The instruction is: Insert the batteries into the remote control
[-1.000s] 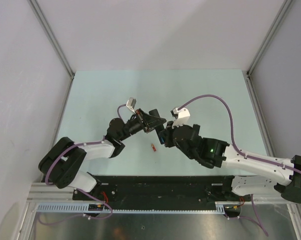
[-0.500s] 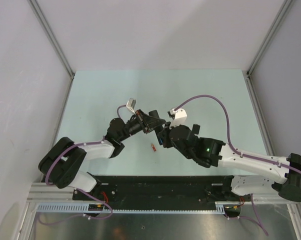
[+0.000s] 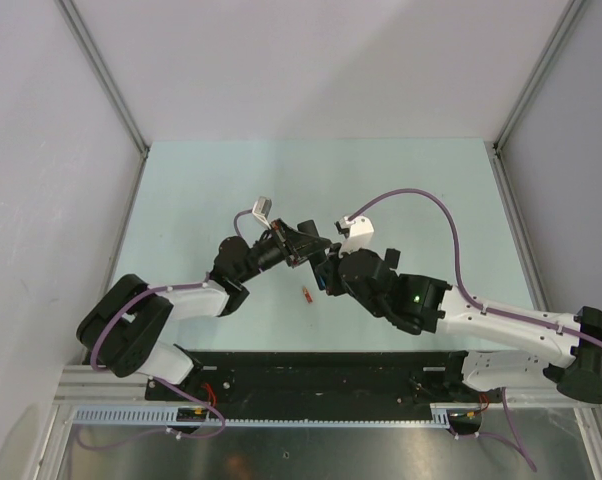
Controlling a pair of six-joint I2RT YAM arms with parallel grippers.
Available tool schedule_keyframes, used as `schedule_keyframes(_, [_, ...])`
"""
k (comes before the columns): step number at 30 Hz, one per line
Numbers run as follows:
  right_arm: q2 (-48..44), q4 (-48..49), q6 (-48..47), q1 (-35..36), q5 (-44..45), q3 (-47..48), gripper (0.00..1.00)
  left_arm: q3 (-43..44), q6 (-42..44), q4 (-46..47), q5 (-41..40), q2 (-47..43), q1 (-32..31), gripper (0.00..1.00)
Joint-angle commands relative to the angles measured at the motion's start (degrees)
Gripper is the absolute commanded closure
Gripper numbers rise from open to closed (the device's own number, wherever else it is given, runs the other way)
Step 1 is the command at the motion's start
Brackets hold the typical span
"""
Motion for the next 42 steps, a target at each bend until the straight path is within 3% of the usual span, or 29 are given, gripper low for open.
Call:
schedule_keyframes(1, [0.95, -2.98, 1.15, 0.86, -3.92, 1.29, 0.96, 1.74, -1.54, 7.36, -2.72, -2.3, -0.01, 1.0])
schedule_keyframes(7, [0.87, -3.85, 1.42, 0.86, -2.69, 2.17, 0.85, 1.83, -1.81, 7.36, -2.36, -1.77, -0.01, 1.0])
schedule_keyframes(24, [1.04, -5.35, 1.42, 0.42, 1.18, 4.99, 0.68, 1.65, -1.98, 7.45, -2.1, -1.07, 0.08, 1.0])
schedule_keyframes(31, [0.08, -5.53, 1.15, -0.29, 1.79, 5.69, 0.56, 1.65, -2.07, 7.36, -1.84, -0.63, 0.08, 1.0])
schedule_keyframes(42, [-2.03, -5.53, 0.98, -0.73, 2.58, 5.87, 0.5, 1.65, -2.16, 7.45, -1.57, -0.19, -0.01, 1.0])
